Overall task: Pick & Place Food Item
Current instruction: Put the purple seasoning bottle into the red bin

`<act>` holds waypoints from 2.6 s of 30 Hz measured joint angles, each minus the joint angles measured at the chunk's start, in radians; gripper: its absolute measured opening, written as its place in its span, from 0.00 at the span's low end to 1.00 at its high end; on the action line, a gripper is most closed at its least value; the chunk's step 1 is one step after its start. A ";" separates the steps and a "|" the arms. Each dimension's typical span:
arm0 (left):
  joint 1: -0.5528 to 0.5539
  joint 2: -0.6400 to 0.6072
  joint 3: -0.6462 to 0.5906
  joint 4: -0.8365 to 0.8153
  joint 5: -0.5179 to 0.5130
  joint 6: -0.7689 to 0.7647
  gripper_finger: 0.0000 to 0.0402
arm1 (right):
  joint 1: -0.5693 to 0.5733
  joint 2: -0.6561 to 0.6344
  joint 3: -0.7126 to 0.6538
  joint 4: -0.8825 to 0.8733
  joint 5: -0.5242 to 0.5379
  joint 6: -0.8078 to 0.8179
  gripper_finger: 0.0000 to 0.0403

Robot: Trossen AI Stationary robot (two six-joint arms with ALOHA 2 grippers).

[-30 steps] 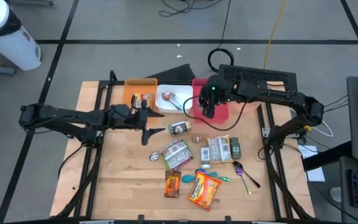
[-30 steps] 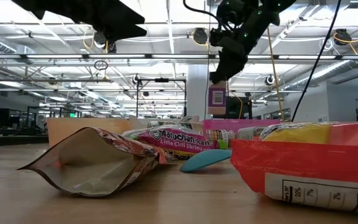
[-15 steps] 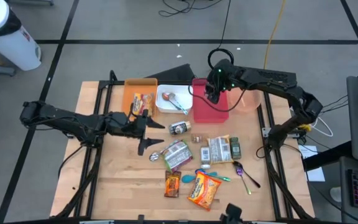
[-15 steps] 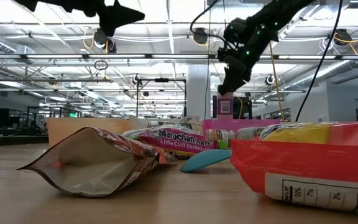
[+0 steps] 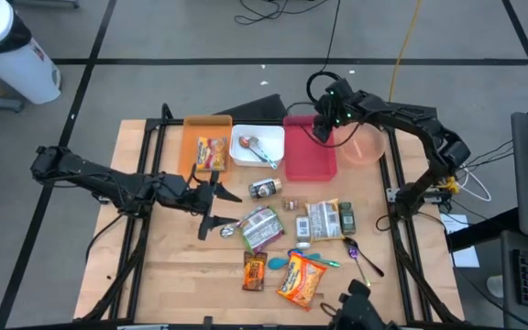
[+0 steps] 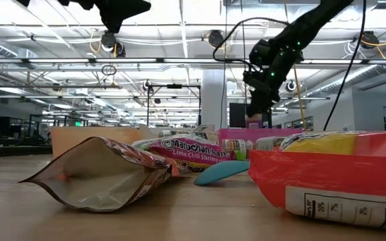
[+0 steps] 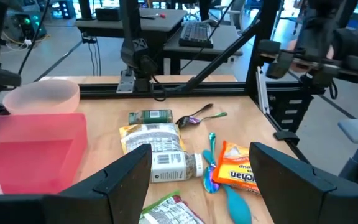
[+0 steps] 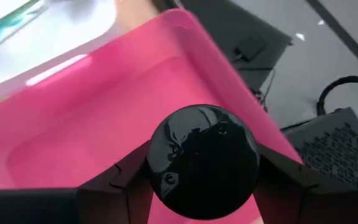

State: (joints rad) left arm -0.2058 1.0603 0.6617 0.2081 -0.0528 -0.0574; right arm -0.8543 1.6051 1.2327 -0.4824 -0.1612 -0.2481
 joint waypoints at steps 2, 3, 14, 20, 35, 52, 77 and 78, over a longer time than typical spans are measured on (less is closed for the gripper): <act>0.000 0.000 0.000 -0.002 0.000 0.000 0.68 | -0.018 0.000 -0.015 -0.007 0.000 0.000 0.50; 0.000 0.000 0.000 -0.002 0.000 0.000 0.68 | -0.026 0.000 -0.021 -0.012 -0.001 0.000 0.50; 0.000 0.000 0.000 -0.003 0.000 0.010 0.68 | -0.077 0.000 -0.083 0.110 -0.002 0.015 0.50; 0.000 0.000 0.000 -0.003 -0.001 0.010 0.68 | -0.078 0.000 -0.091 0.148 -0.026 0.027 0.50; 0.000 0.000 0.000 -0.003 -0.001 0.010 0.68 | -0.115 0.000 -0.161 0.263 -0.025 0.074 0.50; 0.000 0.001 0.000 -0.003 -0.001 0.034 0.68 | -0.121 0.000 -0.162 0.224 -0.017 0.053 0.50; 0.017 0.107 -0.001 0.108 0.000 0.079 0.68 | -0.121 0.000 -0.162 0.223 0.008 0.051 0.54; 0.017 0.107 -0.001 0.108 0.000 0.079 0.68 | -0.121 0.000 -0.162 0.223 0.008 0.051 0.54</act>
State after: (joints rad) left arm -0.1890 1.1675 0.6605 0.3161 -0.0528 0.0219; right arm -0.9756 1.6051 1.0710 -0.2592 -0.1535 -0.1974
